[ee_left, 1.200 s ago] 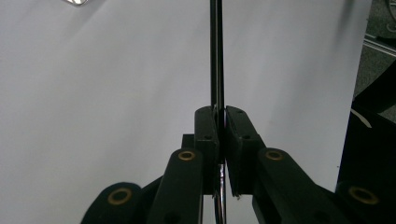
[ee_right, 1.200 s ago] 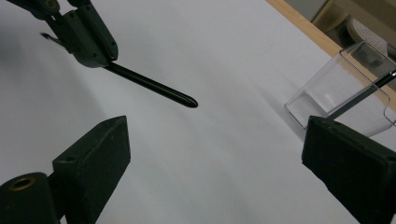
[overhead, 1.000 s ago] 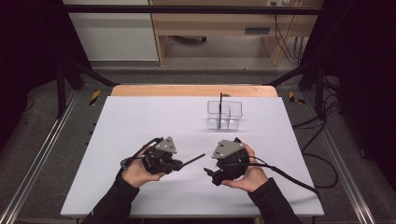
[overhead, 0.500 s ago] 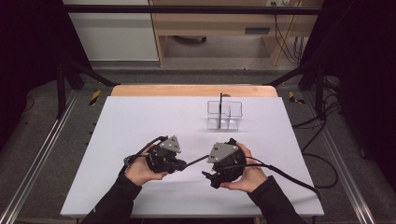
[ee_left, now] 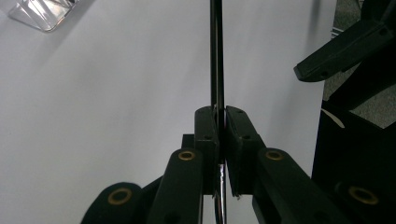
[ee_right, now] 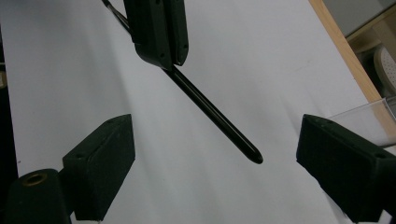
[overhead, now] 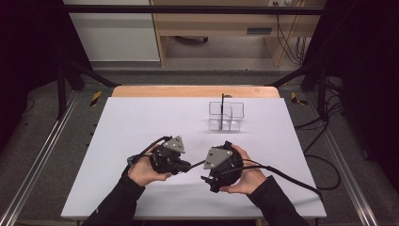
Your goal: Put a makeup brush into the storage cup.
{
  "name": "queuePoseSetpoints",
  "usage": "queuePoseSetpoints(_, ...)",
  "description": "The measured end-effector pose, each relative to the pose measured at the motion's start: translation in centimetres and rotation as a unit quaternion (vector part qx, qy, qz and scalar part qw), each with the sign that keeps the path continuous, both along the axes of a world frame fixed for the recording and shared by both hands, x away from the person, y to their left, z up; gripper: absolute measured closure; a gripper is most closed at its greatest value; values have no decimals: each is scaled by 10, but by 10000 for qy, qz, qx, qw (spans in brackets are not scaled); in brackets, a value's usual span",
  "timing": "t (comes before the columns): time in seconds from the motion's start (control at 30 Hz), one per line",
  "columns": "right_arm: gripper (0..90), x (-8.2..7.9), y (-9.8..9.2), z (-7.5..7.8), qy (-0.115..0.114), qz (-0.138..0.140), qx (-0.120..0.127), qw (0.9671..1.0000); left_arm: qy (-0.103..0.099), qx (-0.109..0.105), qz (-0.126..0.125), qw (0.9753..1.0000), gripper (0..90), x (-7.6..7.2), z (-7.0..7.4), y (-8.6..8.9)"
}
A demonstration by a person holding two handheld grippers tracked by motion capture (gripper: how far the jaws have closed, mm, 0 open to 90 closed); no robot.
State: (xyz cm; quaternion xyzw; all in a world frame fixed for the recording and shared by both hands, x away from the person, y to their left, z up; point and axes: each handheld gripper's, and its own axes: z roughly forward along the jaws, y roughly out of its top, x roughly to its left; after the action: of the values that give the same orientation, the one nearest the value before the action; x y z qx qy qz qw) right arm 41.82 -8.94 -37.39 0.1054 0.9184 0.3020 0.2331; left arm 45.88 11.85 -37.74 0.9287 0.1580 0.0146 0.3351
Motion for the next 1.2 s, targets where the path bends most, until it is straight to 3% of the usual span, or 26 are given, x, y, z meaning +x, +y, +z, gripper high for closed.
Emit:
queuePoseSetpoints(0.83, 214, -2, 11, -4, -222, 515, -718, 9958, 133, 48, -141, 9998, 834, -2, 5, -7)
queuePoseSetpoints(1.2, 342, -1, 17, -9, -361, 725, -970, 9920, 158, 138, -223, 9995, 834, -2, 6, -11)
